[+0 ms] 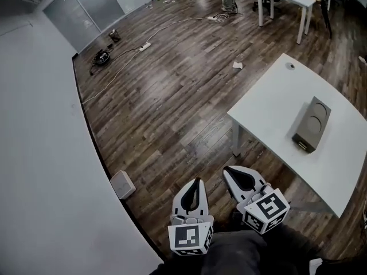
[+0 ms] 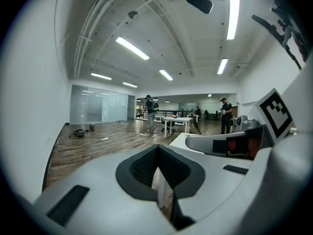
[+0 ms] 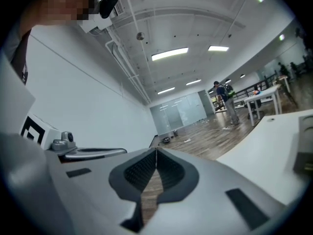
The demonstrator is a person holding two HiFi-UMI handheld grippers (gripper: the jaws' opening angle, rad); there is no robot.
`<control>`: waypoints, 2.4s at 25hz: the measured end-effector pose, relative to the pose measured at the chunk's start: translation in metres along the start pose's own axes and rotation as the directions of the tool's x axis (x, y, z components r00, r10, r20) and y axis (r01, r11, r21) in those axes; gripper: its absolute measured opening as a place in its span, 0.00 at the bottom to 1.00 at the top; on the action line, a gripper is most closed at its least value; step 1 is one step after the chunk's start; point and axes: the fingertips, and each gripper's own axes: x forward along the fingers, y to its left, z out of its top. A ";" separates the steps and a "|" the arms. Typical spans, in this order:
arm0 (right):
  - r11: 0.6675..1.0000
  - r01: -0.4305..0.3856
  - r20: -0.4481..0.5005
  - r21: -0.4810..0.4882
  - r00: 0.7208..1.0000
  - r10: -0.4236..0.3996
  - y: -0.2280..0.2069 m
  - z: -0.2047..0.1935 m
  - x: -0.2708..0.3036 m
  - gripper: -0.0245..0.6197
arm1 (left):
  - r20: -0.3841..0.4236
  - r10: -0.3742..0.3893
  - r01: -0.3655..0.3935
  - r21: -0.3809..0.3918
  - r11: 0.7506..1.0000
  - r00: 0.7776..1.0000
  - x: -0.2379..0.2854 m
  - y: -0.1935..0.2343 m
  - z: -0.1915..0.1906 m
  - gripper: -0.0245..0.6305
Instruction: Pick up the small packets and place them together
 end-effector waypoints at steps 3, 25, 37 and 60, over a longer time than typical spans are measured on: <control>0.996 0.092 0.033 -0.005 0.995 -0.092 -0.036 0.014 -0.008 0.05 | 0.015 -0.111 0.111 0.020 0.994 0.994 0.035 -0.028 0.013 0.03; 0.433 0.881 0.182 0.188 0.402 -0.897 -0.183 0.048 -0.128 0.05 | -0.096 -0.941 0.943 0.106 0.315 0.325 0.166 -0.228 0.040 0.03; 0.264 0.935 0.206 0.237 0.217 -0.954 -0.210 0.040 -0.170 0.05 | -0.120 -0.973 0.976 0.112 0.184 0.197 0.182 -0.274 0.034 0.03; 0.327 0.901 0.190 0.286 0.281 -0.941 -0.267 0.014 -0.174 0.05 | -0.215 -0.945 0.966 0.136 0.222 0.247 0.211 -0.301 -0.001 0.03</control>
